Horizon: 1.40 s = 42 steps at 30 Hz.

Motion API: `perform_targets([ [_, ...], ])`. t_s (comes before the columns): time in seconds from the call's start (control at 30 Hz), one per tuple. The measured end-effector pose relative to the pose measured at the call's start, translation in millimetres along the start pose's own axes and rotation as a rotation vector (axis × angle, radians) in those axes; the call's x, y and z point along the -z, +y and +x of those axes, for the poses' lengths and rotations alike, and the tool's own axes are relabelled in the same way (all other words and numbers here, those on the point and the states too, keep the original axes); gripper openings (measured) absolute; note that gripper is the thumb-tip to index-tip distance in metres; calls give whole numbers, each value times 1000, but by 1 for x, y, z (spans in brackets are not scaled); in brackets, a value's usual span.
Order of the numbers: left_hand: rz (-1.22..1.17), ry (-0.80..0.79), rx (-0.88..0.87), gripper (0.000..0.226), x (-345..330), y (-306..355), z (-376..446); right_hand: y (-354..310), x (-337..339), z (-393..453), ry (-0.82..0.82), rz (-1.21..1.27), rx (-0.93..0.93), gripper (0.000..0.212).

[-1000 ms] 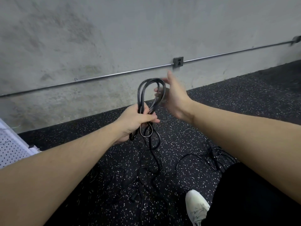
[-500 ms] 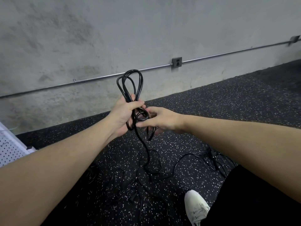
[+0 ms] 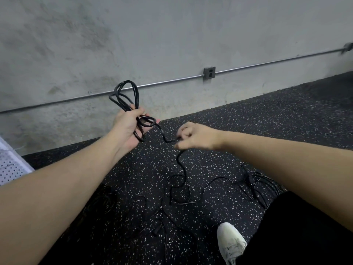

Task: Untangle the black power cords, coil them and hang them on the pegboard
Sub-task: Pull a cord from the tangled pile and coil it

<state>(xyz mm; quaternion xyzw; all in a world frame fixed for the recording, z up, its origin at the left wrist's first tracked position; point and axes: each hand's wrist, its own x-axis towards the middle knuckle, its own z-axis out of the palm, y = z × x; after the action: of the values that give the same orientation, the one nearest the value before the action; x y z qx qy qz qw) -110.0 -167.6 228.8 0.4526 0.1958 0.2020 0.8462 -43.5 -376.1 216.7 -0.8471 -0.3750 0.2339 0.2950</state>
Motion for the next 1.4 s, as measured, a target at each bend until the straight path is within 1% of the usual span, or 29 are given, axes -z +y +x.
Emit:
perform_targets([
  [0.03, -11, 5, 6, 15, -2, -1, 1, 2, -4, 3, 41, -2, -11, 34],
  [0.07, -20, 11, 9, 15, -5, -1, 1, 2, -6, 5, 82, 10, -23, 36],
  [0.1, -24, 13, 9, 15, -8, -2, 0, 4, -7, 9, 122, 48, -40, 38],
  [0.13, -26, 11, 6, 15, -10, -3, -2, 6, -9, 11, 129, 123, -72, 39],
  [0.17, -25, 3, 2, 16, -12, -5, -3, 9, -12, 13, 98, 228, -99, 42],
  [0.2, -22, -7, -3, 16, -15, -7, -6, 8, -16, 13, 45, 328, -107, 52],
  [0.23, -20, -17, -7, 17, -17, -9, -7, 5, -19, 12, -5, 359, -102, 65],
  [0.27, -15, -25, -15, 18, -19, -12, -10, 1, -22, 10, -54, 320, -86, 74],
  [0.3, -6, -36, -23, 19, -21, -15, -11, -3, -25, 11, -84, 264, -60, 68],
  [0.37, 4, -61, -36, 18, -24, -18, -13, -12, -29, 12, -86, 156, -1, 34],
  [0.4, 7, -67, -43, 18, -25, -18, -13, -15, -32, 12, -74, 118, 22, 22],
  [0.43, 6, -60, -55, 18, -26, -17, -13, -14, -34, 12, -75, 80, 34, 18],
  [0.53, 17, 0, -93, 22, -24, -7, -10, -12, -38, 5, -127, 7, 97, 21],
  [0.57, 76, 15, -118, 22, -21, -4, -8, -13, -36, 2, -119, -24, 146, 21],
  [0.67, 356, 42, -180, 20, -5, 3, -1, -17, -27, 0, 4, -70, 275, 20],
  [0.7, 440, 45, -192, 19, -1, 4, 0, -18, -24, 1, 36, -45, 255, 20],
  [0.77, 640, 28, -233, 17, 4, 4, 1, -21, -17, 3, 51, 23, 117, 29],
  [0.83, 897, -53, -291, 10, 3, 3, -2, -23, -11, 2, 36, 57, -13, 46],
  [0.87, 1001, -118, -298, 8, 3, 2, -3, -23, -8, 1, 49, 85, -43, 51],
  [0.93, 1161, -251, -260, 19, 2, 0, -9, -25, -3, 0, 92, 218, -51, 49],
  [1.0, 1239, -330, -189, 28, 4, -4, -14, -27, 6, -3, 70, 413, -55, 36],
  [1.03, 1225, -349, -145, 39, 6, -5, -17, -27, 11, -4, 33, 497, -73, 30],
  [1.1, 1098, -381, -39, 66, 8, -6, -21, -23, 20, -4, -24, 603, -122, 20],
  [1.13, 1055, -406, 0, 70, 7, -6, -23, -20, 23, -4, -26, 621, -137, 17],
  [1.17, 1066, -437, 10, 66, 6, -4, -25, -16, 24, -4, -4, 613, -141, 16],
  [1.2, 1127, -477, -6, 53, 5, -3, -26, -13, 24, -2, 48, 575, -127, 18],
  [1.27, 1213, -532, -11, 25, 4, -5, -26, -12, 23, -3, 226, 401, -65, 26],
  [1.33, 1134, -541, 46, 11, 4, -8, -26, -15, 23, -3, 412, 222, -46, 40],
  [1.4, 997, -537, 87, 7, 0, -9, -26, -13, 21, -2, 528, 163, -48, 54],
])
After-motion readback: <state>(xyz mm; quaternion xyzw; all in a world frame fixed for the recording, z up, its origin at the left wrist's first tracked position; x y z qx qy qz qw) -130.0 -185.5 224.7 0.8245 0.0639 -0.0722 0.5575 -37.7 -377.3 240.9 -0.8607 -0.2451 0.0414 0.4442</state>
